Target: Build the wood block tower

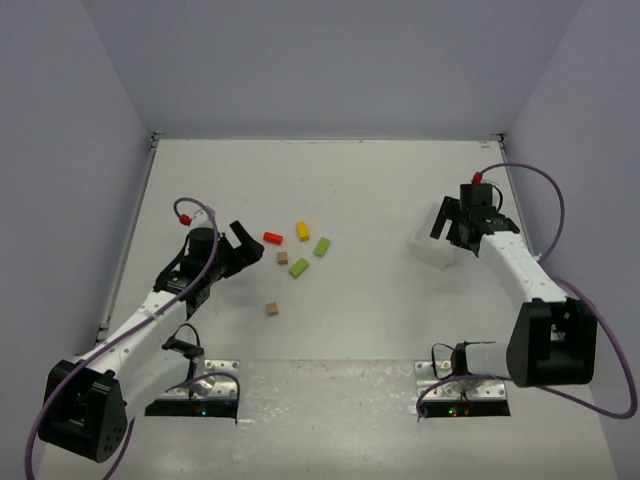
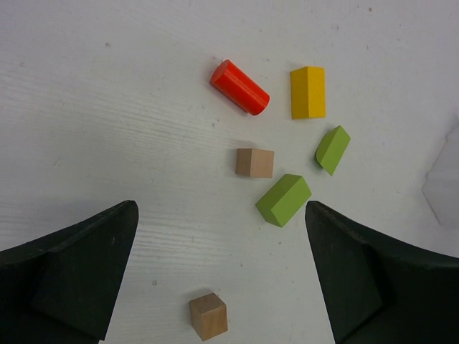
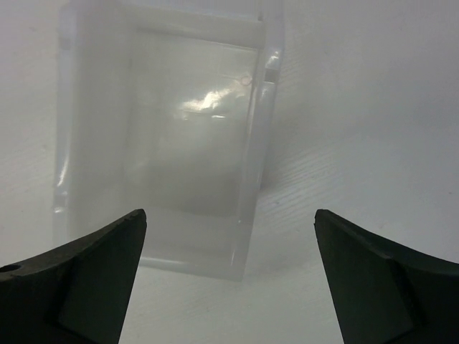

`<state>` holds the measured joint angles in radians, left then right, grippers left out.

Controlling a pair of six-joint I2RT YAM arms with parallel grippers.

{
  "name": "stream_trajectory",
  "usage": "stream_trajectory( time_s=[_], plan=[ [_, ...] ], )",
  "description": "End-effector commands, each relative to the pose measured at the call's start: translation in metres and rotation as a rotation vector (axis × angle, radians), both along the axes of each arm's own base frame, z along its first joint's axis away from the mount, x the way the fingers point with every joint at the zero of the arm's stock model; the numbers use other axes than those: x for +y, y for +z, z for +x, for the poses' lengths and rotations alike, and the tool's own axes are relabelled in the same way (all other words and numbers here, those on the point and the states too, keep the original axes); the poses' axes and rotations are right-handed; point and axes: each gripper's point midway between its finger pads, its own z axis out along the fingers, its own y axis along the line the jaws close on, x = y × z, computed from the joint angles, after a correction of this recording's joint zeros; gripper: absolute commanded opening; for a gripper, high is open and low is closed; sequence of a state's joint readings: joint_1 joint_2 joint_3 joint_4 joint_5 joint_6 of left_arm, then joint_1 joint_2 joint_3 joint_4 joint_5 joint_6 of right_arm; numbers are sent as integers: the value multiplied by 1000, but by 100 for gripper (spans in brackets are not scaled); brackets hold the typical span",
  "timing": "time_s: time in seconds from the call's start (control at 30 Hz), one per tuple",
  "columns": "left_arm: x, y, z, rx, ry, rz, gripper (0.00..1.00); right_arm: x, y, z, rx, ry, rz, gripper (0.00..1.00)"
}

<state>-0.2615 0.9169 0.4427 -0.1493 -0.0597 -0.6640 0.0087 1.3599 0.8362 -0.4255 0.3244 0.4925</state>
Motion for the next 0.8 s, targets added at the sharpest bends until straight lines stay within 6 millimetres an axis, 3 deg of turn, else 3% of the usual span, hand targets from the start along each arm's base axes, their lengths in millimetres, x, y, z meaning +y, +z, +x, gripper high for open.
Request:
stream_trajectory(
  time_s=[0.0, 0.03, 0.07, 0.17, 0.2, 0.33, 0.47, 0.53, 0.6, 0.77],
  plan=[
    [-1, 4, 6, -31, 19, -12, 100, 47, 50, 17, -220, 272, 105, 99],
    [-2, 5, 6, -34, 19, -15, 100, 55, 50, 15, -222, 308, 129, 99],
    [-4, 1, 7, -22, 16, -19, 100, 81, 66, 14, -275, 438, 116, 99],
    [-4, -7, 10, -10, 22, -19, 100, 124, 79, 6, -312, 625, 84, 99],
    [-6, -12, 12, 1, 23, -25, 100, 148, 83, 2, -325, 713, 91, 99],
    [-17, -25, 23, 26, 9, -69, 100, 202, 75, -14, -307, 894, 146, 99],
    [-15, -40, 26, 66, 55, -78, 99, 232, 52, -24, -238, 973, 115, 99],
    [-16, -44, 28, 72, 67, -92, 97, 239, 40, -27, -206, 980, 111, 99],
    [-18, -50, 28, 86, 74, -102, 96, 240, 25, -31, -169, 975, 106, 99],
    [-29, -60, 25, 107, 57, -147, 96, 237, 7, -36, -144, 939, 114, 99]
  ],
)
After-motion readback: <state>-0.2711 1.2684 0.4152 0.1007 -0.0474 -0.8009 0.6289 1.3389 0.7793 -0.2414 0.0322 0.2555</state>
